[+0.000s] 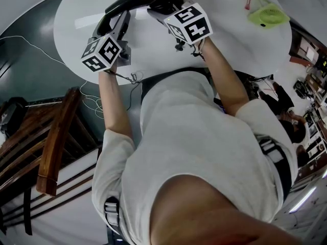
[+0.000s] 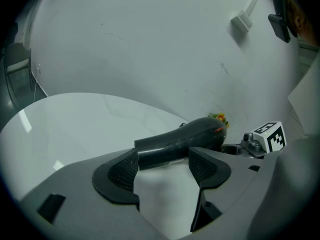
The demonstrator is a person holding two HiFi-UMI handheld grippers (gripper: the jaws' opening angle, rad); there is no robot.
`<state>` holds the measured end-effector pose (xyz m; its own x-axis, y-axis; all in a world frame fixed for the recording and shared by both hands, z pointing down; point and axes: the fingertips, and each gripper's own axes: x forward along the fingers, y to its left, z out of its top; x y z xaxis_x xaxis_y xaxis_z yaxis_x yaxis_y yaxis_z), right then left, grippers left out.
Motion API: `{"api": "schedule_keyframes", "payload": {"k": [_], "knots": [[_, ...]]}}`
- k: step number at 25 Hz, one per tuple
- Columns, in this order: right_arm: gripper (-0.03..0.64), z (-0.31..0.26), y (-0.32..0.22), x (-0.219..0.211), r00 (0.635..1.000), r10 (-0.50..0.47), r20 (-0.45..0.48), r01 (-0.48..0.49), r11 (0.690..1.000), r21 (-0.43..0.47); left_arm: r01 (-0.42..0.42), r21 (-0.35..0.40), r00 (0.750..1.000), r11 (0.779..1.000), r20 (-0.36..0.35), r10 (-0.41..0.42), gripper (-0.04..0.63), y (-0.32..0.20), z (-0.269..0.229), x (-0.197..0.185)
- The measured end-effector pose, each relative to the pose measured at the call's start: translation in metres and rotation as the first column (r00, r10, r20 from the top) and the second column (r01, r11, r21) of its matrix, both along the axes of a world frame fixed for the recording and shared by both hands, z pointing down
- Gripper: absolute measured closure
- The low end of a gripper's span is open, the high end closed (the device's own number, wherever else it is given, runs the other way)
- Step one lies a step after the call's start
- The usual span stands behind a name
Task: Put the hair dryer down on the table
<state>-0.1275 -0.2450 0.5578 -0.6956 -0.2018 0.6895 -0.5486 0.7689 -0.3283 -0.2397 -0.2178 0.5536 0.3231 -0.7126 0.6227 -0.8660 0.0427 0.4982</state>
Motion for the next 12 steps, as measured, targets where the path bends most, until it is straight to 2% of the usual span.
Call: {"api": "schedule_keyframes", "payload": {"k": [12], "knots": [[0.331, 0.0075, -0.0063, -0.0008, 1.0, 0.009, 0.0, -0.009, 1.0, -0.012, 0.001, -0.018, 1.0, 1.0, -0.003, -0.001, 0.267, -0.0058, 0.0085, -0.0006]]}}
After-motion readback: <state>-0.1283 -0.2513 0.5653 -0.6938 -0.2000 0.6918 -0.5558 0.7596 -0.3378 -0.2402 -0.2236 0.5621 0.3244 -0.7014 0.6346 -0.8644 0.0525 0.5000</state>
